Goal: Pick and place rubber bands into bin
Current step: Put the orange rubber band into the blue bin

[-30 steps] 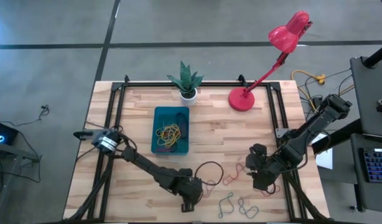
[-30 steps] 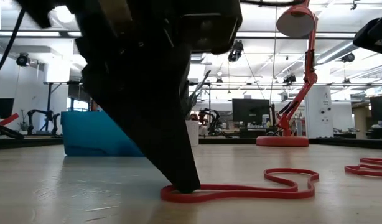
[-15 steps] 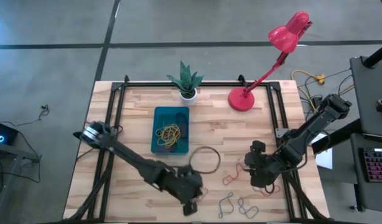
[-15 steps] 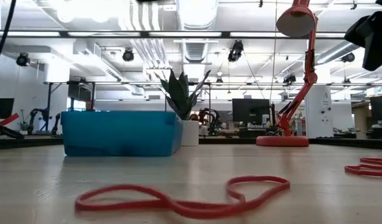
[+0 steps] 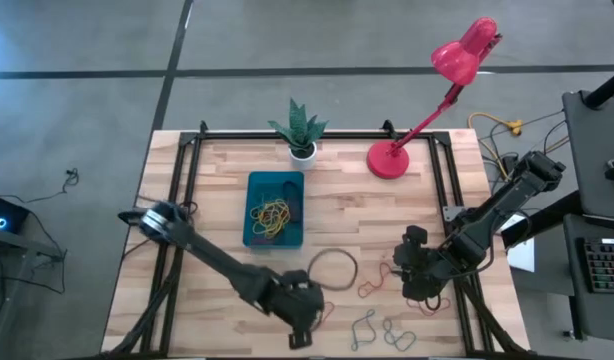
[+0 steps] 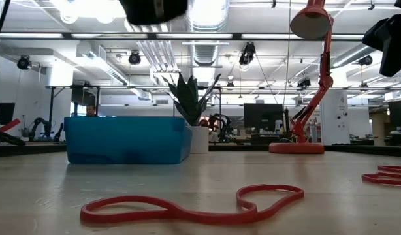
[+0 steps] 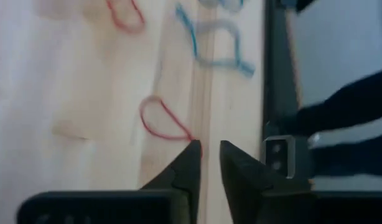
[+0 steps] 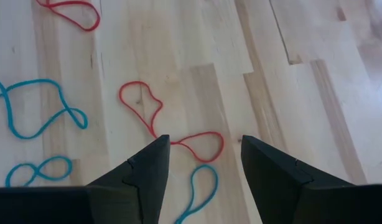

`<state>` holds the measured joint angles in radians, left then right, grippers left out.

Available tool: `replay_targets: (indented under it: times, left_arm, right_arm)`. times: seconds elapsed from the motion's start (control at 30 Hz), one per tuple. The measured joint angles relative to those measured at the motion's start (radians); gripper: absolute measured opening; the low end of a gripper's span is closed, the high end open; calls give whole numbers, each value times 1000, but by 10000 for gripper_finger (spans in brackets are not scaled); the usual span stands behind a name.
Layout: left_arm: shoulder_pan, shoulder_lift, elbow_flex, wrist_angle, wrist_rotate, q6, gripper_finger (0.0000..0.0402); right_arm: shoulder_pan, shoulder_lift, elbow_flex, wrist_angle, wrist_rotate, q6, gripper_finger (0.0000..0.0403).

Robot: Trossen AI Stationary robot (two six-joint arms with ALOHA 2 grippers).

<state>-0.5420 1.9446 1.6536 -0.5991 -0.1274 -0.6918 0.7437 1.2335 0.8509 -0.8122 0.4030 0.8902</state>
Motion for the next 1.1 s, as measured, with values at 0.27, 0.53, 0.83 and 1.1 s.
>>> replay_targets:
  times: [0.27,0.53,0.83,1.1]
  left_arm:
    - [-53,177,106,2,17,158,132]
    - [-48,248,105,-36,-72,180,147]
    - [-52,269,103,-39,-27,257,147]
    - [-52,269,71,-37,-27,261,147]
  right_arm:
    - [0,0,-8,-1,0,-3,185]
    - [0,1,-25,-1,-2,-7,185]
    - [0,1,-58,-2,-41,45,185]
    - [0,1,-68,-1,-45,53,185]
